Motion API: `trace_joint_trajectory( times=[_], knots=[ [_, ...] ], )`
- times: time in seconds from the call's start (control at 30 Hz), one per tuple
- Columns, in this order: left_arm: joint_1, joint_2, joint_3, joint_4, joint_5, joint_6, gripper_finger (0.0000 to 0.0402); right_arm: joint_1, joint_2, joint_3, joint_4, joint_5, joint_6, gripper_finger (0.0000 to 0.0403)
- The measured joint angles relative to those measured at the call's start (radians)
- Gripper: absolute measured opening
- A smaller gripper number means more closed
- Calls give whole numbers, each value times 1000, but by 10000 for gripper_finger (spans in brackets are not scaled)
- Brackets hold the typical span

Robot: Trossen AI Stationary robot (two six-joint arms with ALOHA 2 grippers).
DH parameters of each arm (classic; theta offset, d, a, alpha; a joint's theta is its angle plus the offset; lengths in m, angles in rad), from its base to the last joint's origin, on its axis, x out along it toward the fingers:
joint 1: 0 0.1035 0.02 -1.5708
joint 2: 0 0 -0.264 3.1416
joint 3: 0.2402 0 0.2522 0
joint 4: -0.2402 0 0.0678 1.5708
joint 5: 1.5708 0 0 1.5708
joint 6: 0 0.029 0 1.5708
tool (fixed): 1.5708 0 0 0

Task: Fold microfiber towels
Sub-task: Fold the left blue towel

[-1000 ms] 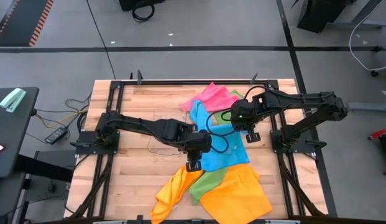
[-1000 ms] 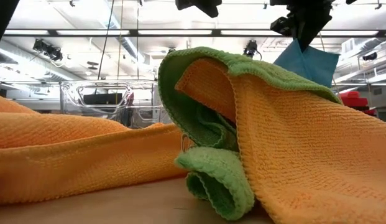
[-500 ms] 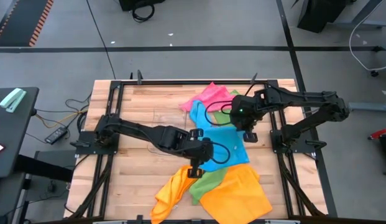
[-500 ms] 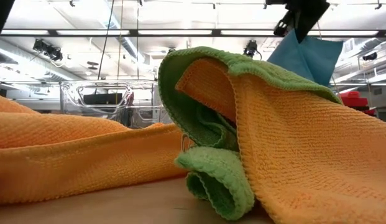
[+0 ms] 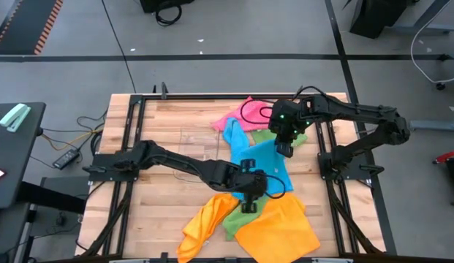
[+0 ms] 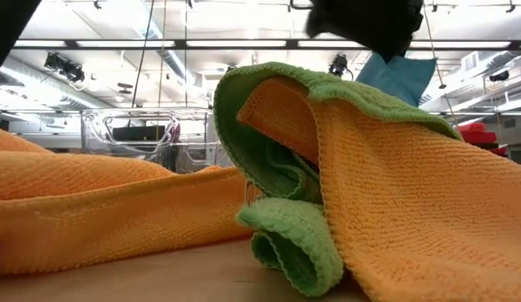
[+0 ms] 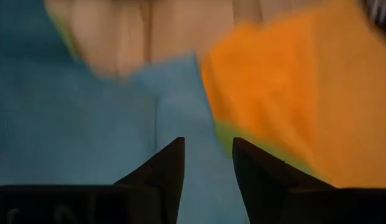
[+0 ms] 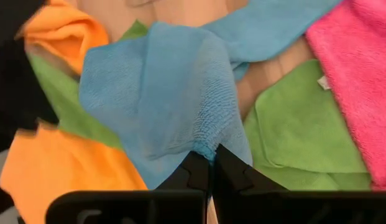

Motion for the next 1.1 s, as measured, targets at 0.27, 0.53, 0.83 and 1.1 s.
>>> trace_joint_trajectory(
  times=[0.27, 0.53, 0.83, 1.1],
  knots=[
    [16, 22, 1, 3, -73, 65, 126, -37, 0, 0, -3, -59, -20, 12],
    [88, 13, 0, -189, 55, 120, 89, -39, 0, 0, 1, -62, -54, 12],
    [98, 41, 0, -125, 50, 14, 90, -52, 0, 0, 32, -61, -64, 12],
    [37, 99, 0, -51, -155, -12, 178, -65, 0, 0, 64, -58, -57, 12]
  ],
)
